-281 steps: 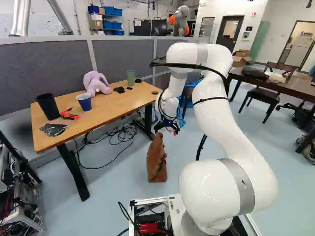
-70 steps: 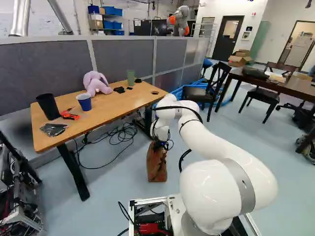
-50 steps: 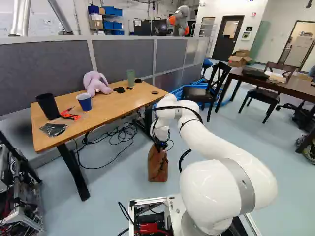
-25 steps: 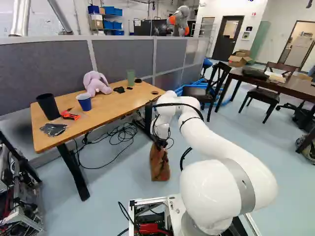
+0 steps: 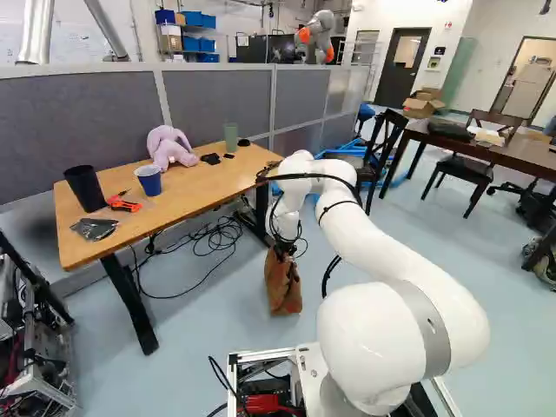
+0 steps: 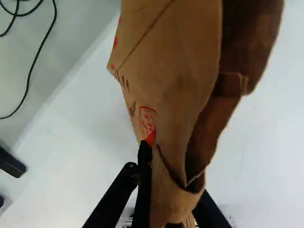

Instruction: Pick up the bag on the ground and place it on the table

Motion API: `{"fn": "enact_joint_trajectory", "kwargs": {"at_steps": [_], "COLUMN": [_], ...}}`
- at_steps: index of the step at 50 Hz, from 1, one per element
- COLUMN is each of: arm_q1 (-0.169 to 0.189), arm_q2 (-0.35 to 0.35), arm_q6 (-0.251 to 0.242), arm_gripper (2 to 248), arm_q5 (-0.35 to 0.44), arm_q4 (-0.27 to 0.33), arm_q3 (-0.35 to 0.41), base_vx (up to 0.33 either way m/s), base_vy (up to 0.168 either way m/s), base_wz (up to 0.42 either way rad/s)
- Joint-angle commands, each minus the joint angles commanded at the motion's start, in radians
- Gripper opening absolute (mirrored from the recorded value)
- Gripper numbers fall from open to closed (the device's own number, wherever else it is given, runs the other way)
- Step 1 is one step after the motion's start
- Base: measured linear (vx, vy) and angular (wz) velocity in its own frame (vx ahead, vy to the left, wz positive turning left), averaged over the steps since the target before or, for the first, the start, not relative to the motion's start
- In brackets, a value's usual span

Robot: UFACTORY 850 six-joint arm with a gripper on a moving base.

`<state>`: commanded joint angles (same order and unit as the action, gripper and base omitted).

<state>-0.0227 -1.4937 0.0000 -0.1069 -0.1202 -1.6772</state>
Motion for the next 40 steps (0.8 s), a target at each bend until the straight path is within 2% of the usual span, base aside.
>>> {"fn": "enact_joint_trajectory", "kwargs": {"at_steps": [40], "arm_q1": [0.0], "arm_q2": [0.149], "arm_q6": [0.0], "arm_gripper": [18], "arm_q5": [0.0], "arm_q4": [0.0], "arm_q3": [0.134], "base_vx": [0.0], "base_vy": [0.0], "base_wz": [0.0]}}
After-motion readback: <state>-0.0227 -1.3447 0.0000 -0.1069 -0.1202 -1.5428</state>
